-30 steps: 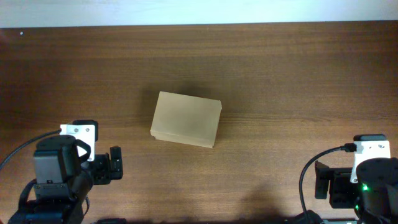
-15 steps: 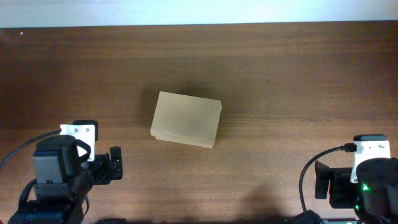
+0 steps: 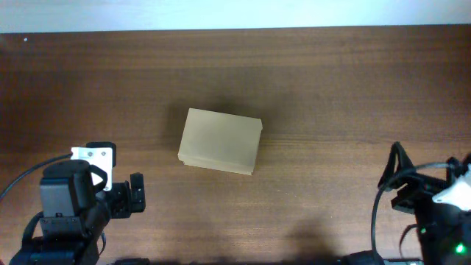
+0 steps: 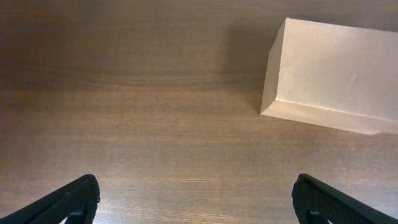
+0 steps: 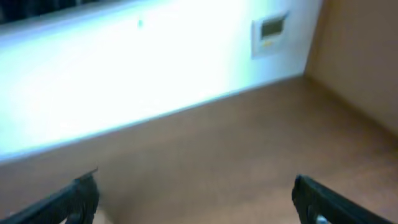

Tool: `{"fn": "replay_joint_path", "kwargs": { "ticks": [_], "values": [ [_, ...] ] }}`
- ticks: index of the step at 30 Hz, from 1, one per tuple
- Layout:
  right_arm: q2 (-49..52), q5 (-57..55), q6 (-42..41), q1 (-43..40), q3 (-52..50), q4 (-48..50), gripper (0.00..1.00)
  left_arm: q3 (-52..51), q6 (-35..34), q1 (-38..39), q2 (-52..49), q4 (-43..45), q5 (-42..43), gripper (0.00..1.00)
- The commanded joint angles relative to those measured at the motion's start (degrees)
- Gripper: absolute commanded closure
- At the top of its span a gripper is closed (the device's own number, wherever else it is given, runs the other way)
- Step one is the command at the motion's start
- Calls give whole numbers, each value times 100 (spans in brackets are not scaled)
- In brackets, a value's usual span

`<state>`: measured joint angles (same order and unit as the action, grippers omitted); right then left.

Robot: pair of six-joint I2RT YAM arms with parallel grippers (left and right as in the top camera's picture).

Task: Pack container

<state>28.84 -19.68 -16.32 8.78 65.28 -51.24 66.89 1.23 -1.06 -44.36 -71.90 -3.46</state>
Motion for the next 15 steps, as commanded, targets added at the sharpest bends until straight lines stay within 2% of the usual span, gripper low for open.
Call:
{"fn": "replay_joint_path", "kwargs": {
  "ticks": [1, 8, 15],
  "values": [
    [-693, 195, -33, -424, -1309, 815, 1, -24, -37, -9, 20, 9, -46, 0],
    [-1926, 216, -33, -435, -3919, 2758, 1, -24, -37, -9, 20, 9, -46, 1],
    [-2369, 256, -33, -435, -5228, 3827, 1, -24, -37, -9, 20, 9, -46, 0]
  ]
}}
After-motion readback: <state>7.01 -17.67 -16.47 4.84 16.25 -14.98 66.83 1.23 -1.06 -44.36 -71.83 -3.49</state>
